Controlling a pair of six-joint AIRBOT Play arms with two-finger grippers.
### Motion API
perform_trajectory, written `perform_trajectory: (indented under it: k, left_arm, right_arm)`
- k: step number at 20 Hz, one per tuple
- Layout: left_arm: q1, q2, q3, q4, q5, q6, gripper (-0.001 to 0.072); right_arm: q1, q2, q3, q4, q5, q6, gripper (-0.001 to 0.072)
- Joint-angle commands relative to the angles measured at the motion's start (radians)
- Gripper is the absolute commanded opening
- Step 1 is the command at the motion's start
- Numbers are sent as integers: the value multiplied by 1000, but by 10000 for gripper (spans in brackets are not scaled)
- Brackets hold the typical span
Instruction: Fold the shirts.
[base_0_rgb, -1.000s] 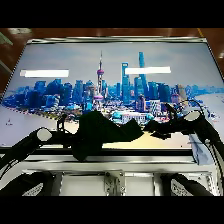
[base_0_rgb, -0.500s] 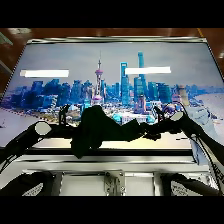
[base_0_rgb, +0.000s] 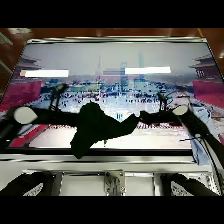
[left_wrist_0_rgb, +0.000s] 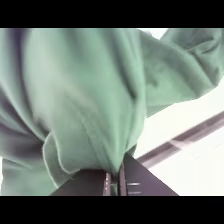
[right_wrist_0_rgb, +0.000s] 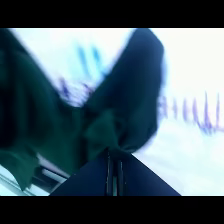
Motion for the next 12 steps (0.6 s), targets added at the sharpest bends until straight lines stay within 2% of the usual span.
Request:
perform_trajectory:
  k: [1, 3, 5, 7, 10, 12]
  left_arm:
    - [1, 52, 389, 291, -194, -75, 38]
    - [1, 82, 699, 324, -185, -131, 38]
    - [1, 92, 964, 324, -116, -240, 38]
    - [1, 95, 1139, 324, -86, -298, 39]
    - [1, 138, 1184, 328, -138, -298, 39]
    - [1, 165, 1156, 351, -261, -298, 39]
  right_arm:
    - [-50, 218, 204, -56, 86, -161, 68]
    - [-96, 408, 399, -121, 30, -158, 68]
    - [-124, 554, 560, -183, -75, -127, 68]
    - [-134, 650, 695, -296, -111, -77, 68]
    - [-134, 735, 798, -534, -52, 30, 69]
    - [-134, 769, 810, -655, 42, 93, 69]
